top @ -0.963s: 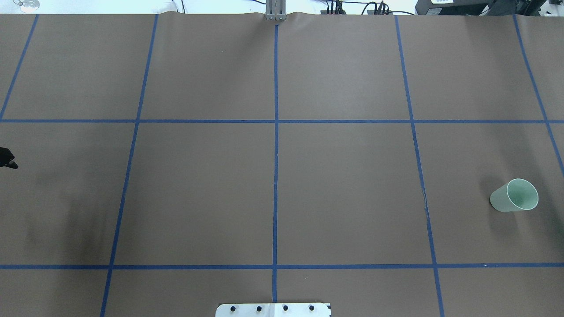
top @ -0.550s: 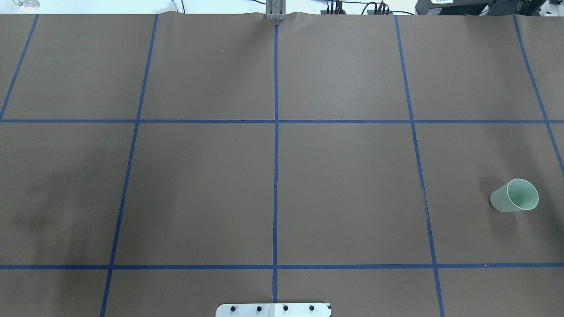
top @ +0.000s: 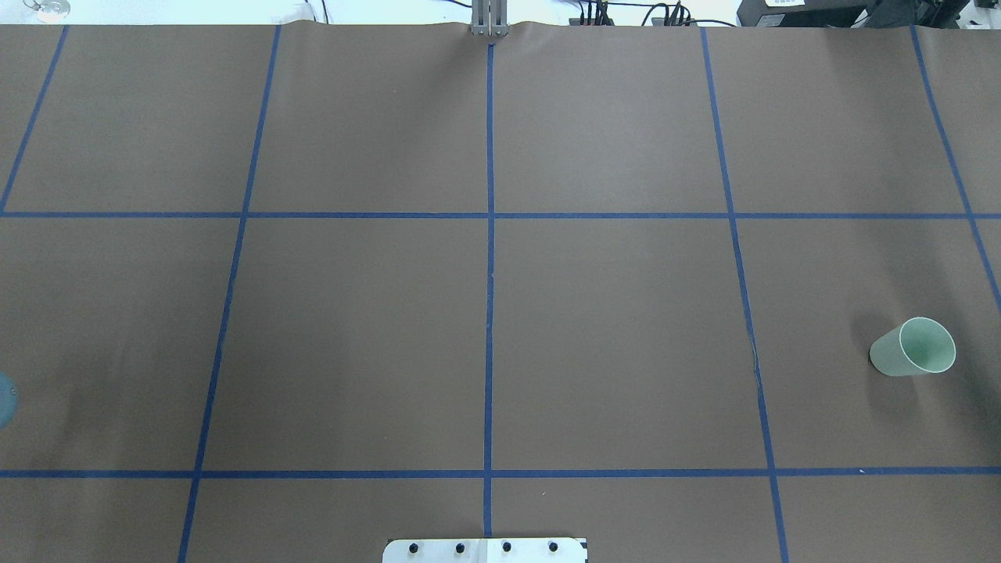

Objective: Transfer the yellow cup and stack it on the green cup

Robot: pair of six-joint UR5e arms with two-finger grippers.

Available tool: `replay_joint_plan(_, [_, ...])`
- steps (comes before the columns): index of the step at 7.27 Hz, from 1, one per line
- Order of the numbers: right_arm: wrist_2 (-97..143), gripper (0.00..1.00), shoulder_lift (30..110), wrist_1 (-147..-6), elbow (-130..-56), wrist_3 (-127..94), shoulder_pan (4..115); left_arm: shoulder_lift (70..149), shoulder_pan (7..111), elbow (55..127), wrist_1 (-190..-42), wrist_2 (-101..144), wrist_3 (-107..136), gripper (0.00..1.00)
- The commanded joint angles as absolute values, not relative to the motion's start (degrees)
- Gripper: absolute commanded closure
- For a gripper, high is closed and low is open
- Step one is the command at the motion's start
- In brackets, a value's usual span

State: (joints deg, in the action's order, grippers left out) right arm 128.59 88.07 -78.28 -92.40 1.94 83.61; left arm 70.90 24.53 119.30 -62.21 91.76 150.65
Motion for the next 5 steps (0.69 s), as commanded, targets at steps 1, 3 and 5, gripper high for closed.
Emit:
replay_joint_plan(1, [128.58,0.0,87.98,-78.13,-92.55,2.02,83.06,70.58,22.77,115.34,-60.03,93.07,159.41,0.01])
replay_joint_plan(3, [128.58,0.0,88.15,-75.25,-92.55,1.93,82.44,70.58,20.32,110.14,-61.95,100.77,161.8,0.01])
replay_joint_plan(5, [128.76,0.0,88.24,-75.15,-92.9,1.93,82.35,70.31,16.98,107.67,-63.88,106.59,165.2,0.01])
